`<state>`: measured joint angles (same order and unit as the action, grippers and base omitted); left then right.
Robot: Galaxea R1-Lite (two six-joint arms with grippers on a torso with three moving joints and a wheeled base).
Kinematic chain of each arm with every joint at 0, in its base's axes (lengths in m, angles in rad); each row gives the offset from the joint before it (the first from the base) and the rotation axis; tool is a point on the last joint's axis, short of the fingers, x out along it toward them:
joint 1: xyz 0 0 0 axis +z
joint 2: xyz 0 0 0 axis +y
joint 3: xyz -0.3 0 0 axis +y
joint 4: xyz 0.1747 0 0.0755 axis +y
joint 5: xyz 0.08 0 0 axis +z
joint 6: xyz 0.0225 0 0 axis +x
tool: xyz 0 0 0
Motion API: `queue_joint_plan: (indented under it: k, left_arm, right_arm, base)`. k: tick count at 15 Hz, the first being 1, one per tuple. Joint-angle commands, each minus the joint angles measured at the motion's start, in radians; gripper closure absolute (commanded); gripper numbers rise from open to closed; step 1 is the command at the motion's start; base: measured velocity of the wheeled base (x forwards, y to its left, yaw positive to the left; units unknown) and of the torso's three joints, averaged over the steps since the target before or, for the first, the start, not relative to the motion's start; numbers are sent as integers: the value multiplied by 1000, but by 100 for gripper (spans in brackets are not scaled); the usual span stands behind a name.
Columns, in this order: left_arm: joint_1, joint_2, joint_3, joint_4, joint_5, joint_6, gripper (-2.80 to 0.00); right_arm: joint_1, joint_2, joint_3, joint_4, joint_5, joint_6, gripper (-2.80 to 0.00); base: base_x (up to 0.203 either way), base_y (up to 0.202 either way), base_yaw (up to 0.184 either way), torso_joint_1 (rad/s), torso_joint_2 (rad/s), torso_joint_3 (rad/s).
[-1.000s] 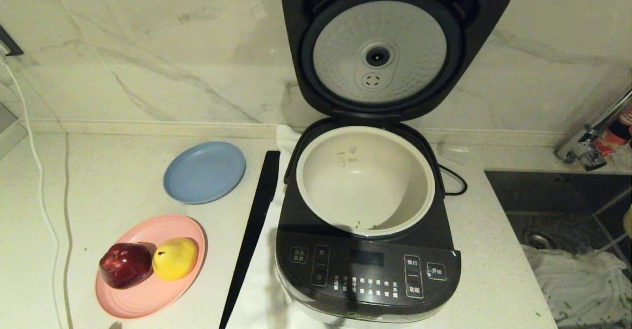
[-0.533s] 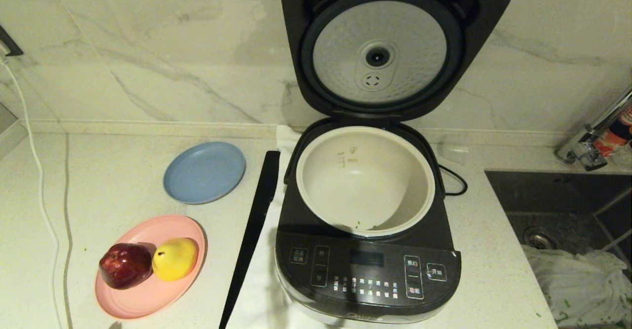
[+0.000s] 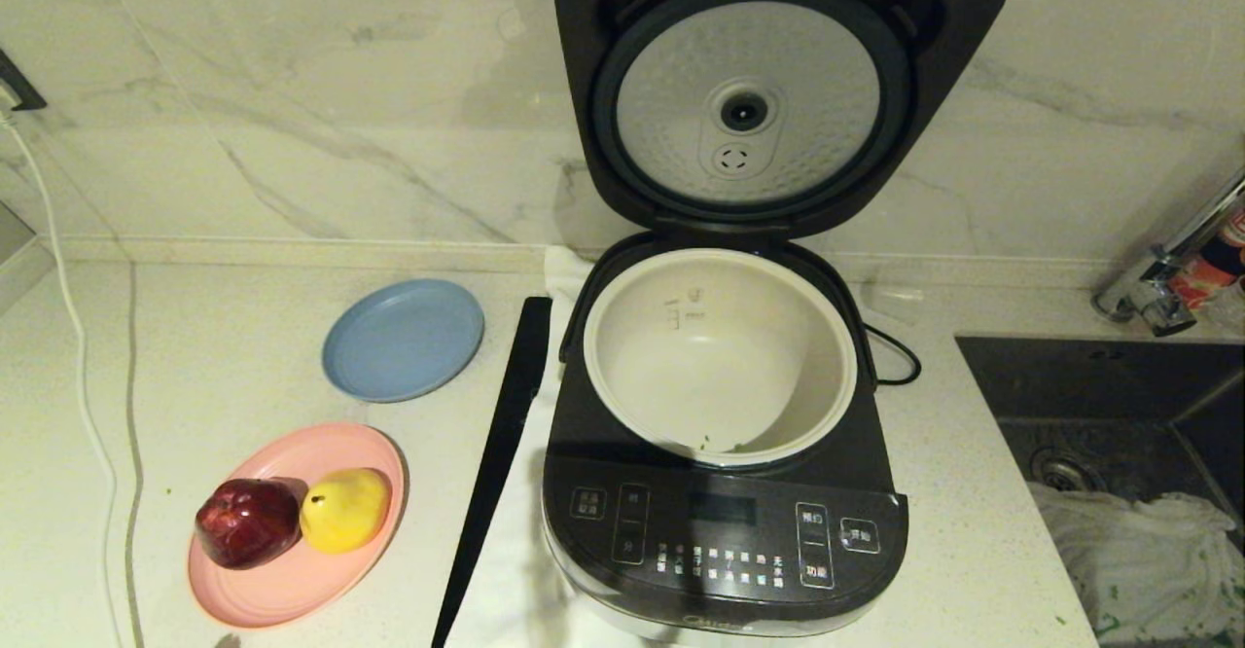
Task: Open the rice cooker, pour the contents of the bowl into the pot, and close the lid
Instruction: Fill a bowl with water from the tap
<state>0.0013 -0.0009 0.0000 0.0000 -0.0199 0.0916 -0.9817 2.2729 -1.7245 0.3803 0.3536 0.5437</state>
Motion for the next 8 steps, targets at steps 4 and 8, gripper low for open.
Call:
queue_joint_plan:
  k: [4, 8]
  left_arm:
    - [0, -1, 8, 0, 0, 0, 0]
    - [0, -1, 9, 0, 0, 0, 0]
  right_arm:
    - [1, 74, -96, 54, 4, 15, 0]
    - [1, 50, -87, 69, 4, 10, 0]
  base:
    - [0, 0, 0, 0, 0, 0]
    - [0, 0, 0, 0, 0, 0]
